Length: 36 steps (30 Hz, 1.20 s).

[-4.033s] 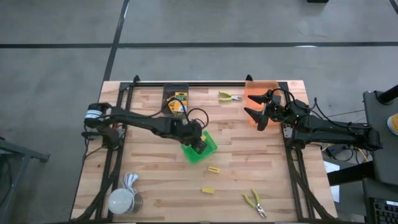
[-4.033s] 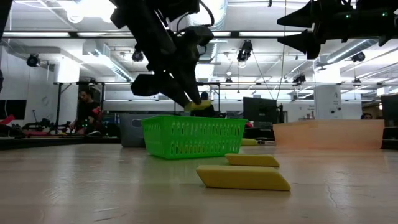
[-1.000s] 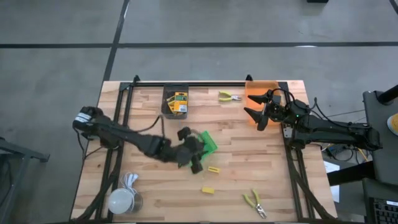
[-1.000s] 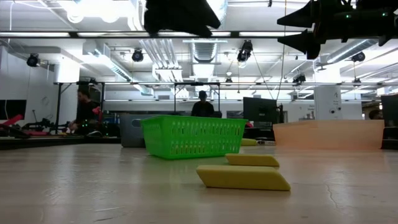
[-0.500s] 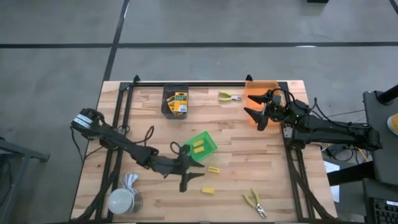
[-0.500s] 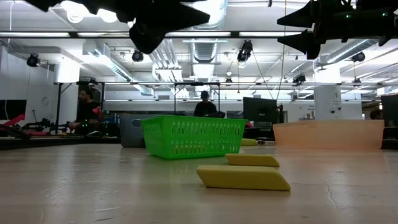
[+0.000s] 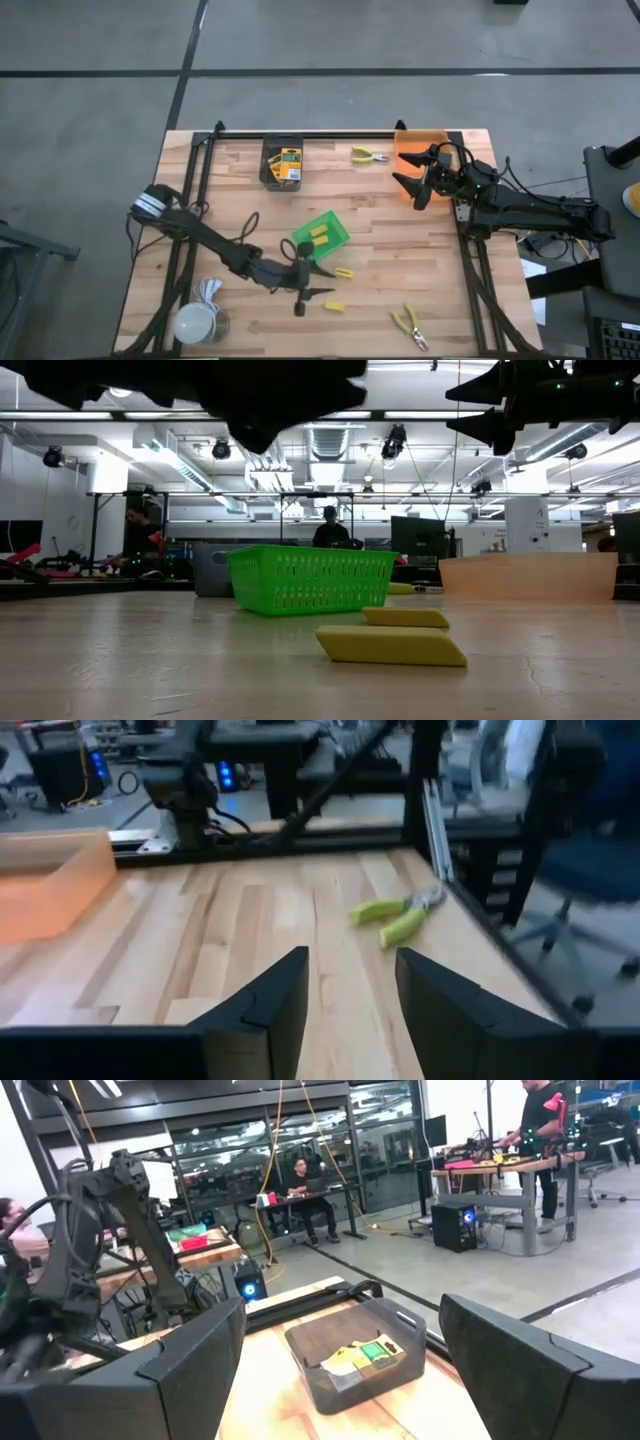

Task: Pick & Place School Supplies
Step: Put the yellow eraser into the green bin

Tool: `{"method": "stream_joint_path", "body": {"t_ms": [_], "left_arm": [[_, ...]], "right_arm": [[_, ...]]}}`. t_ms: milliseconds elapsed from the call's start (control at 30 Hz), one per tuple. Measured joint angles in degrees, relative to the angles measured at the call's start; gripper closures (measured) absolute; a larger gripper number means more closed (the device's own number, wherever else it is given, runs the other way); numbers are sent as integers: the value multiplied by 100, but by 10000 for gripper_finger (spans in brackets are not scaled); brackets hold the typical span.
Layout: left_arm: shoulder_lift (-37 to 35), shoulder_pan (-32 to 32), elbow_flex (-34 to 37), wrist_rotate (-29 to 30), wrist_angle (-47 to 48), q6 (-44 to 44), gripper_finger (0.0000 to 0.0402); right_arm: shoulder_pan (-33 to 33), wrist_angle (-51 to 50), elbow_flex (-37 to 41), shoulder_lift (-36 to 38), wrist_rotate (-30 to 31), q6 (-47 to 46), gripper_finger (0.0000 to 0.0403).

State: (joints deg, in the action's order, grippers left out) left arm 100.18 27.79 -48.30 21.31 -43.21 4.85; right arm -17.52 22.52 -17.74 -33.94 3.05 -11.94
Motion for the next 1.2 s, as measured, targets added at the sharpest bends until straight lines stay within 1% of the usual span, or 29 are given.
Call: {"method": "stream_joint_path", "body": {"t_ms": [100, 200, 300, 433, 667, 867, 933, 1067, 1200], "left_arm": [[379, 52, -202, -31, 13, -342, 245], [758, 123, -390, -39, 5, -434, 245], [1149, 201, -540, -43, -20, -428, 245], [1635, 334, -743, -12, -352, -425, 245], [2329, 508, -981, 377, -870, -62, 245], [2466, 521, -1000, 471, -980, 34, 245], [2452, 521, -983, 473, -936, 282, 245], [2429, 516, -981, 467, -693, 1118, 245], [2352, 516, -1016, 414, -385, 1313, 245]], "right_arm": [[0, 0, 0, 0, 1, 0, 76], [0, 0, 0, 0, 2, 0, 76], [0, 0, 0, 0, 1, 0, 76], [0, 0, 0, -1, 2, 0, 76], [0, -2, 0, -2, 1, 0, 76], [1, 0, 0, -2, 2, 0, 76], [0, 0, 0, -2, 2, 0, 76], [1, 0, 0, -2, 2, 0, 76], [0, 0, 0, -2, 1, 0, 76]]}}
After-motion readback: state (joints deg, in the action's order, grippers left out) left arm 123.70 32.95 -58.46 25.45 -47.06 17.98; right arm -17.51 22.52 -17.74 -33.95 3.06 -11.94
